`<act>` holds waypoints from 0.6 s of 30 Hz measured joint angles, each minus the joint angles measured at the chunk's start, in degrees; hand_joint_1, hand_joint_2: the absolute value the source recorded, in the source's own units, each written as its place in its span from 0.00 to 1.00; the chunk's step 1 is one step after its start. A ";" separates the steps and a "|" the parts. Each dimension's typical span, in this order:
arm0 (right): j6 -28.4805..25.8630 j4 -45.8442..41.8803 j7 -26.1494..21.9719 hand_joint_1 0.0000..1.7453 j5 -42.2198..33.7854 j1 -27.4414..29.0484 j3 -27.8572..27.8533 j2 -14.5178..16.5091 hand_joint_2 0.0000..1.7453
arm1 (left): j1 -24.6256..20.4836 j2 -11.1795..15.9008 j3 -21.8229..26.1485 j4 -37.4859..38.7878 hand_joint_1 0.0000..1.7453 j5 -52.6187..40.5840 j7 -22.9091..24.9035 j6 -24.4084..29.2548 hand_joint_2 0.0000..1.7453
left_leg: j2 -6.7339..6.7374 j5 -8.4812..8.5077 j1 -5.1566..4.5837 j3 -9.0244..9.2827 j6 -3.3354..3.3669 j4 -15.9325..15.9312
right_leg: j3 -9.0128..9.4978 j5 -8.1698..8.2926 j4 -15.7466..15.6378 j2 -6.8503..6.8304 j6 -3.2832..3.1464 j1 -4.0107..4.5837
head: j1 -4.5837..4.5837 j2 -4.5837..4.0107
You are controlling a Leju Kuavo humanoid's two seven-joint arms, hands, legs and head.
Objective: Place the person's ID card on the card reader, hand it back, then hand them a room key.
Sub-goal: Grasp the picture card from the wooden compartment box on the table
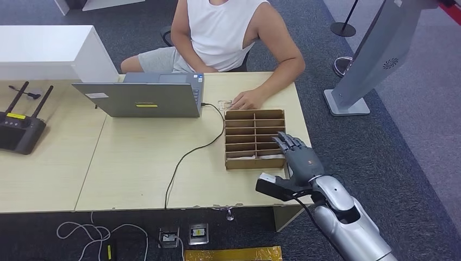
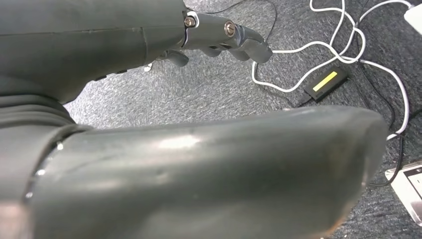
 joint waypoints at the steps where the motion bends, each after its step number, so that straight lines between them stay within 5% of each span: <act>1: 0.01 0.99 -0.18 0.00 0.13 -0.64 0.12 0.58 1.00 | -0.01 -0.03 0.00 0.00 0.00 0.02 0.00 0.01 0.00 | 0.00 0.00 0.00 0.01 0.00 0.00 | 0.00 0.00 0.00 0.00 0.00 0.00 | 0.00 0.00; 18: -0.19 7.09 -1.24 0.00 -1.21 -2.69 0.47 4.45 1.00 | -0.03 -0.25 0.00 0.00 0.00 0.30 0.00 -0.17 0.00 | -0.02 0.00 0.00 0.01 0.00 0.00 | 0.01 -0.01 0.00 -0.01 -0.01 0.00 | 0.01 0.00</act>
